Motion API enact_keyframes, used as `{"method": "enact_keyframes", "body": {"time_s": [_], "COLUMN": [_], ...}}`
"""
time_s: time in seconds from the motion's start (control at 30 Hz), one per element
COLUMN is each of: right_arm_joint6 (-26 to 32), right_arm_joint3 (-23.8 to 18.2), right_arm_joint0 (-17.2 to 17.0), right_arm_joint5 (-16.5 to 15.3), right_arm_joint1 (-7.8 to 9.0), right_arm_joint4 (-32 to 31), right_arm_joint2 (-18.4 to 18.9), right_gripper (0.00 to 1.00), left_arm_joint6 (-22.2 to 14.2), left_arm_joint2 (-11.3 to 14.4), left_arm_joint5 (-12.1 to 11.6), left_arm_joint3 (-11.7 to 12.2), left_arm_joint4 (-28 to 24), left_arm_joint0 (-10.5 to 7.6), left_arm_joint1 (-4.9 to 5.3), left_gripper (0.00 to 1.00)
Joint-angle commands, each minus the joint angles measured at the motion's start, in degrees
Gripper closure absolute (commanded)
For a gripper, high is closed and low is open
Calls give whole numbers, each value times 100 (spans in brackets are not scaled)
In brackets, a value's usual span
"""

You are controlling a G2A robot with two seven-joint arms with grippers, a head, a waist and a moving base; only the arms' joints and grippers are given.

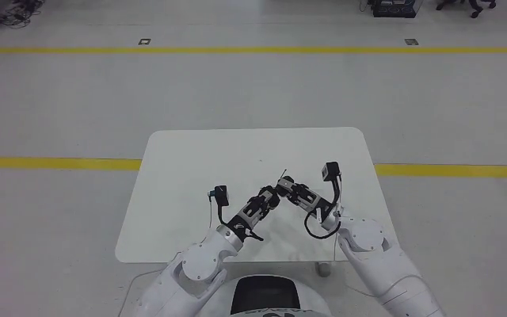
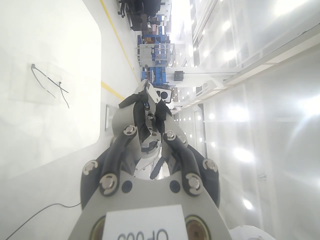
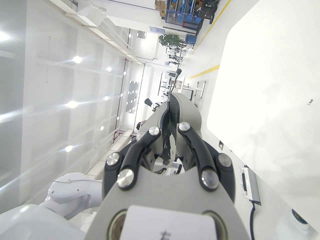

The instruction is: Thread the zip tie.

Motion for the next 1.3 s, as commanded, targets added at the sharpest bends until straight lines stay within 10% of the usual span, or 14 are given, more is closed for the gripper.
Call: {"method": "enact_keyframes", "body": {"time_s": [0.0,0.93,1.0,1.27], "right_arm_joint6": [4,93,112,151], "right_arm_joint3": [0,-17,-2,33], "right_arm_joint0": [-1,3,9,-13], "right_arm_joint5": [-4,34,54,87], "right_arm_joint1": [-1,-7,-9,15], "right_arm_joint4": [-2,-30,25,102], "right_arm_joint2": [1,10,13,183], "right_gripper": [100,100,0,0], "left_arm_joint6": [5,-17,-24,-182], "left_arm_joint2": [2,30,29,-191], "left_arm_joint5": [1,32,21,-5], "left_arm_joint3": [4,70,80,57], "left_arm_joint4": [2,-37,-43,-69], "left_arm_joint0": [-1,-31,-33,27], "left_arm_joint1": [0,-4,-4,48], "left_gripper": [89,100,100,100]}}
